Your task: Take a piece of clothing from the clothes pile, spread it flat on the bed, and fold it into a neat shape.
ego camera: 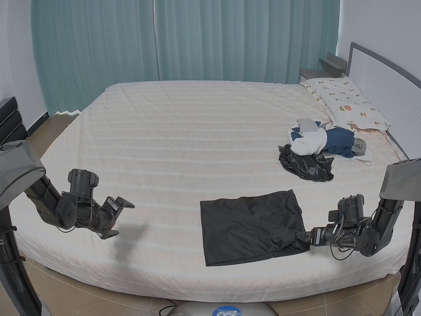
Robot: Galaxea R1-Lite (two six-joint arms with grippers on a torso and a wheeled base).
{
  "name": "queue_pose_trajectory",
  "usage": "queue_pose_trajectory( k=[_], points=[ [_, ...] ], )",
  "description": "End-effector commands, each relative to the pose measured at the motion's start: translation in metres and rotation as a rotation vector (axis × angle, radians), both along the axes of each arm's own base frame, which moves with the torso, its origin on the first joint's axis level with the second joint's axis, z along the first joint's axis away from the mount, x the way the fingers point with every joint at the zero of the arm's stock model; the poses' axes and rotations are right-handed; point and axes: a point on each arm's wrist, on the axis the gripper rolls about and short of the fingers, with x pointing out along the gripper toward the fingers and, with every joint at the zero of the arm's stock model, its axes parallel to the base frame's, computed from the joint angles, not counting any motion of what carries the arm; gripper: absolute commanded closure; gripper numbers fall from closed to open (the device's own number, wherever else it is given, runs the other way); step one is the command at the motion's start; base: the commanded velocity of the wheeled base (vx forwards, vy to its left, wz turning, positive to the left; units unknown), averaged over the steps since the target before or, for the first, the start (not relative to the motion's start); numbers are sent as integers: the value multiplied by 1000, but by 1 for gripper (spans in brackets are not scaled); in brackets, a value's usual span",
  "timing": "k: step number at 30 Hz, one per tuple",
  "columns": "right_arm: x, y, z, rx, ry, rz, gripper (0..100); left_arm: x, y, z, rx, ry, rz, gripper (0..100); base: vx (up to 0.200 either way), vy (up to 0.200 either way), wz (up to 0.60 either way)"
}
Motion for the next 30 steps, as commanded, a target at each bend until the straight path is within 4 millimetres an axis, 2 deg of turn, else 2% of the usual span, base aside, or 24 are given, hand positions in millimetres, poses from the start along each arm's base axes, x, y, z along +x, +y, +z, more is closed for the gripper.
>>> queue_pose_trajectory(
  k=[1, 7, 10, 17, 19, 21, 23, 24, 30],
  points=[
    [5, -21, 17, 44, -58, -39, 0, 1, 0, -1, 4, 1, 8, 0, 0, 0, 0],
    [16, -27, 23, 111, -89, -17, 0, 2, 0, -3, 16, 6, 21, 0, 0, 0, 0],
    [35, -21, 28, 127, -136, -12, 0, 3, 0, -2, 16, 3, 23, 0, 0, 0, 0],
    [72, 11, 20, 274, -65, -64, 0, 2, 0, -2, 15, 3, 24, 0, 0, 0, 0],
    [83, 17, 17, 298, -54, -72, 0, 1, 0, -3, 19, 6, 20, 0, 200, 0, 0],
    [92, 20, 11, 307, -45, -81, 0, 1, 0, -3, 18, 7, 21, 0, 200, 0, 0],
    [94, 20, 10, 308, -44, -81, 0, 1, 0, -3, 20, 7, 22, 0, 200, 0, 0],
    [103, 23, 0, 305, -34, -83, 0, 1, 0, -3, 20, 8, 22, 0, 0, 0, 0],
    [117, 27, -12, 281, -54, -110, 0, 0, 0, -4, 22, 11, 20, 0, 0, 0, 0]
  ],
)
